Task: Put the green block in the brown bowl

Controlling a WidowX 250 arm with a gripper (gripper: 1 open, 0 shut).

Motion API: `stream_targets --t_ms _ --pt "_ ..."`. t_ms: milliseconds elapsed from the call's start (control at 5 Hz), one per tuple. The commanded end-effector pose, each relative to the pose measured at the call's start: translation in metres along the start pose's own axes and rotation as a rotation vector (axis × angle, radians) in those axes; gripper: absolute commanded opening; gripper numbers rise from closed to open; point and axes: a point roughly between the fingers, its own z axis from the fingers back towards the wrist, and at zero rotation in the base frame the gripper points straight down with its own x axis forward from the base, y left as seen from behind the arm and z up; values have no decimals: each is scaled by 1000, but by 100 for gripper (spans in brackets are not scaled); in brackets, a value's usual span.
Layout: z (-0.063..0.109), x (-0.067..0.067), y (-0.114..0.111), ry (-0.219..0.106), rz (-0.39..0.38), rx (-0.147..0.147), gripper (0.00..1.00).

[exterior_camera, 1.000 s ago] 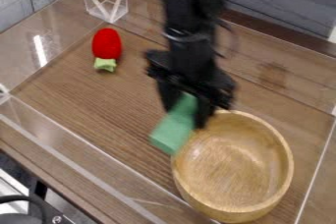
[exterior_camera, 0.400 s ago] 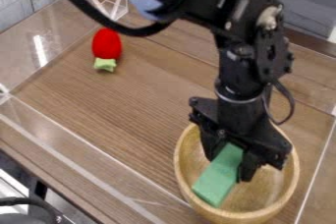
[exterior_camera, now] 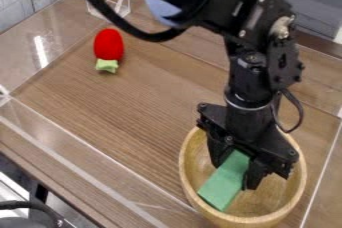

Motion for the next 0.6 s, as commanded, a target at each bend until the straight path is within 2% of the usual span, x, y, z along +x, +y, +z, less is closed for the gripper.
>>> stream_targets --t_ms 0,400 --pt "5 3 0 2 -20 -1 0" --pt "5 6 5 16 -18 4 0"
